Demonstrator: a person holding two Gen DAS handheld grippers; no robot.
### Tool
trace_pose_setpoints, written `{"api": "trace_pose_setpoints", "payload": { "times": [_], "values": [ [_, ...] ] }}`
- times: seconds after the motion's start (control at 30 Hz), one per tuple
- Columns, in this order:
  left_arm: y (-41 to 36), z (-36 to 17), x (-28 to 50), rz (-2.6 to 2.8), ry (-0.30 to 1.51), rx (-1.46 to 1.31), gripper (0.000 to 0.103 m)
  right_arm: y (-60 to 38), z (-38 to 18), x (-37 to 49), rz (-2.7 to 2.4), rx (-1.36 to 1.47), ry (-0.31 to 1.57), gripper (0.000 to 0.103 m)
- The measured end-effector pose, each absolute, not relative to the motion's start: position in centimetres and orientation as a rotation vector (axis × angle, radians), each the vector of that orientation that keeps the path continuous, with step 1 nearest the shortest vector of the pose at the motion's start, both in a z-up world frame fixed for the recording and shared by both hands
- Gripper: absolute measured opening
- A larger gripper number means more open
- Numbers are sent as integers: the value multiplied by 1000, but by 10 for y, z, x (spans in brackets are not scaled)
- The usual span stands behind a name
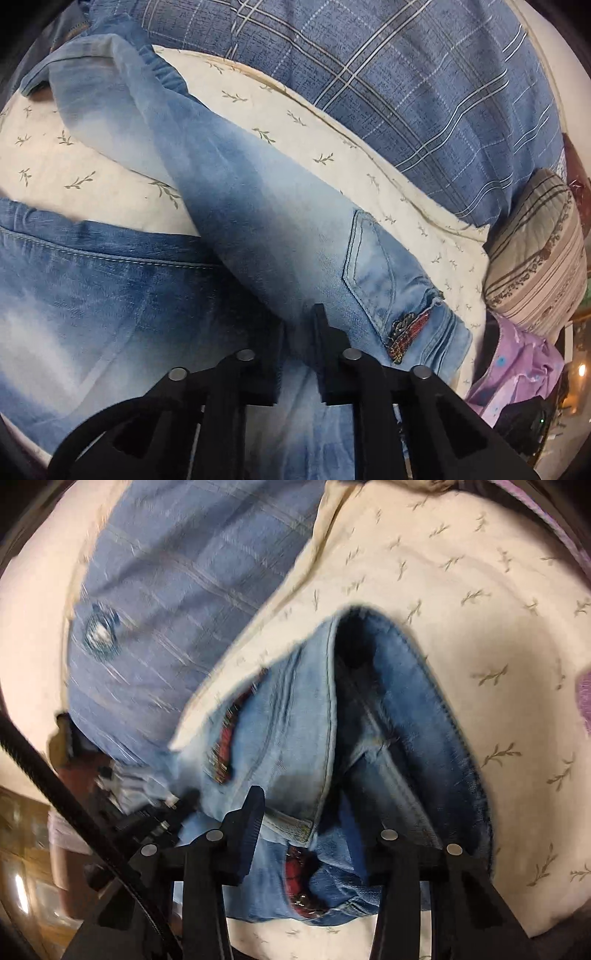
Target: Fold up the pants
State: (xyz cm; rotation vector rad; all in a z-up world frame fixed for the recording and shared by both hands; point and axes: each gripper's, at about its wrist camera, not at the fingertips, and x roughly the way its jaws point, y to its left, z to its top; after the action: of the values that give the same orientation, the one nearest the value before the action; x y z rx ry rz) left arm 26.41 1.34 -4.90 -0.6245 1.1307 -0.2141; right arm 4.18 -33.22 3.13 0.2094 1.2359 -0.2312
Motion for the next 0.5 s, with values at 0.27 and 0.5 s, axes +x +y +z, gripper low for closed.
{"api": "trace_pose_setpoints", "payload": {
  "times": [0.27, 0.5],
  "values": [
    [6, 1, 215, -311, 1013, -684, 3, -297, 79, 39, -238, -93, 1054, 10],
    [-16, -17, 145, -383, 1064, -627, 2, -326, 116, 26, -289, -46, 1022, 10]
  ]
}}
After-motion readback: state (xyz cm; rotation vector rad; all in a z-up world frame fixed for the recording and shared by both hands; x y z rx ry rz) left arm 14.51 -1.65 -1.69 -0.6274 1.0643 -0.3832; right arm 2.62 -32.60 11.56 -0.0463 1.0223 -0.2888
